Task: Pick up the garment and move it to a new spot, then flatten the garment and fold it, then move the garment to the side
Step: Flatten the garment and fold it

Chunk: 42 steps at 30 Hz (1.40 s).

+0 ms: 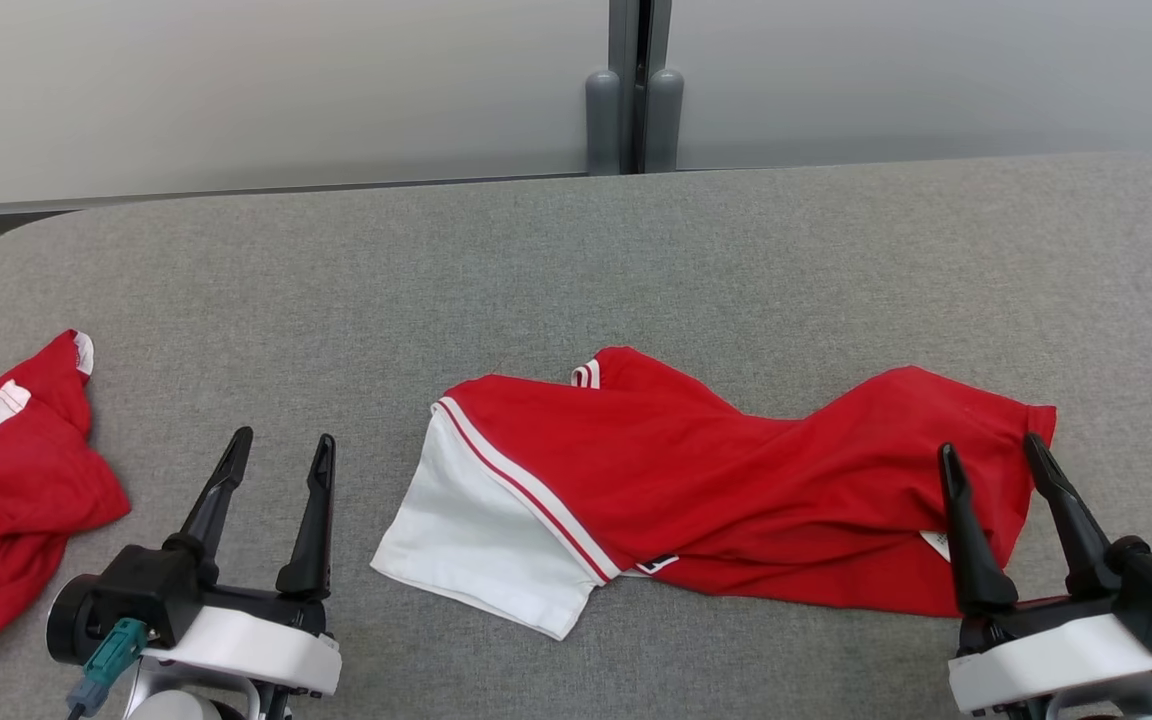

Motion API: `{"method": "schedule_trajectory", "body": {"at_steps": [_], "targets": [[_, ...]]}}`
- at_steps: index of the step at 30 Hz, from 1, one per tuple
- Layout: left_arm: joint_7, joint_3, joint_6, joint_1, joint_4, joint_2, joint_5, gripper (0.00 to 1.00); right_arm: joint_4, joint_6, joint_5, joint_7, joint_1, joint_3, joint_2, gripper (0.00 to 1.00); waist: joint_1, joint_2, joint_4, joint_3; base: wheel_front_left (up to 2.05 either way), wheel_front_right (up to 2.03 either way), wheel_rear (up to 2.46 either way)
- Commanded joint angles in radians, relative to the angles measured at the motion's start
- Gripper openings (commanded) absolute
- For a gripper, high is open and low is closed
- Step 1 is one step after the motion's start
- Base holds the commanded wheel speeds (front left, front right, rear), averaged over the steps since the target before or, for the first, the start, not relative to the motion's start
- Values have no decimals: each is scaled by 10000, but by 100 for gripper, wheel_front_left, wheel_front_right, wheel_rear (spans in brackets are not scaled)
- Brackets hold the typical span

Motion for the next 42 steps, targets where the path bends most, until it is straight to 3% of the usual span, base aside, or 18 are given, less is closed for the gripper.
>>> {"method": "schedule_trajectory", "body": {"at_steps": [1,10,18,19,20,26,33,42], "targets": [[-4,-6,3,-112,15,51,-27,100,51,0,28,36,-33,-20,-50,100,0,0,7,5,0,0,0],[-4,-71,-19,-322,-48,-17,4,100,1565,0,155,198,530,-415,26,100,0,0,42,355,0,0,0],[-4,-139,-56,-644,-60,-43,51,100,3059,-1,198,-139,-421,-622,-122,100,0,0,-6,812,0,0,0],[-4,-158,-64,-666,-55,-51,60,100,3140,0,207,-175,-545,-617,-157,38,0,0,6,846,0,0,0],[-4,-176,-70,-695,-53,-61,75,100,3174,0,235,-201,-646,-610,-193,0,0,0,18,879,0,0,0],[-4,-209,-81,-750,-32,-84,99,100,2762,-1,170,-297,-931,-731,-465,0,0,0,16,1001,0,0,0],[-4,-105,-67,-846,-37,-126,126,100,1901,-1,183,517,-1681,-478,-1186,0,0,0,-30,1093,0,0,0],[-4,-344,-118,-1208,-75,-275,159,100,3595,-1,963,1014,-3542,489,-1976,0,0,0,331,1579,0,0,0]]}}
